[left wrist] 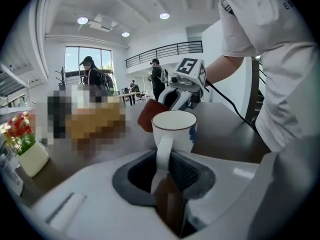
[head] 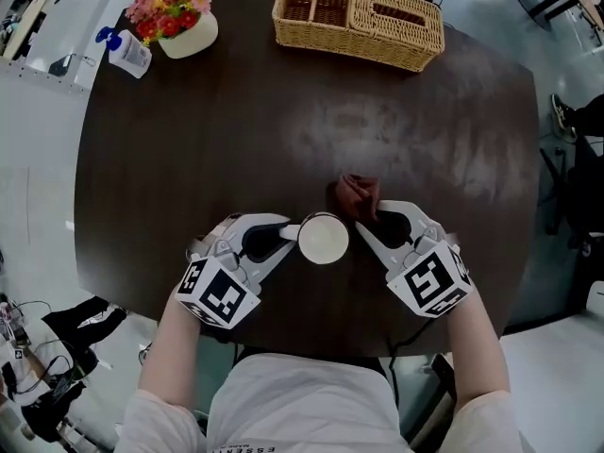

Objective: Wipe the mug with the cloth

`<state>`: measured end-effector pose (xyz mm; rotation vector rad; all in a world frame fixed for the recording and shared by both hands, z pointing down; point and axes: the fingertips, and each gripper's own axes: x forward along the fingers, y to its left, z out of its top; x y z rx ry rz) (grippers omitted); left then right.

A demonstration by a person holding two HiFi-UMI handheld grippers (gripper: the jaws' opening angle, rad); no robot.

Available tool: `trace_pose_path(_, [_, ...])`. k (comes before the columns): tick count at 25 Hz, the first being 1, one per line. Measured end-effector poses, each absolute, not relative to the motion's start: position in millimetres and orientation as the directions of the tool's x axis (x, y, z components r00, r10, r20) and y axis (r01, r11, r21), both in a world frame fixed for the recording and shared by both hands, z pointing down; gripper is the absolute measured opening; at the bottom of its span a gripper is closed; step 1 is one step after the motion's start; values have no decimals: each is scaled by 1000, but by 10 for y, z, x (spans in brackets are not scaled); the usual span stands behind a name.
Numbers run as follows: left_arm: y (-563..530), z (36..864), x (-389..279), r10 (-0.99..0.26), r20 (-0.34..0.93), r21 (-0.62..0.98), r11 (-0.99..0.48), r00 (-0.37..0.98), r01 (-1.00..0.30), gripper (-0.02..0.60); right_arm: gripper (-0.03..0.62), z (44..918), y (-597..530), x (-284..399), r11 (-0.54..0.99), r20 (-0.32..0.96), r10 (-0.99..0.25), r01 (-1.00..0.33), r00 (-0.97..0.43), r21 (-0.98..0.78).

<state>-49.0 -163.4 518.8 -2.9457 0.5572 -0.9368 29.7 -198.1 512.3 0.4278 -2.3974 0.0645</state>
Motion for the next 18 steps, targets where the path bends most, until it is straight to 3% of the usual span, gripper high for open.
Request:
trace_pose_path(10, [-2006,5225,-525,-390,567,-156,-915,725,-371,74,83,5244,-2142,-177,985,639,86,163,-765,63])
trace_pose_path(18, [-2096,5214,-517,-403,569,-140,-906,716,-399,60,81,5305,-2056,-207,914,698,194,386,-690,127])
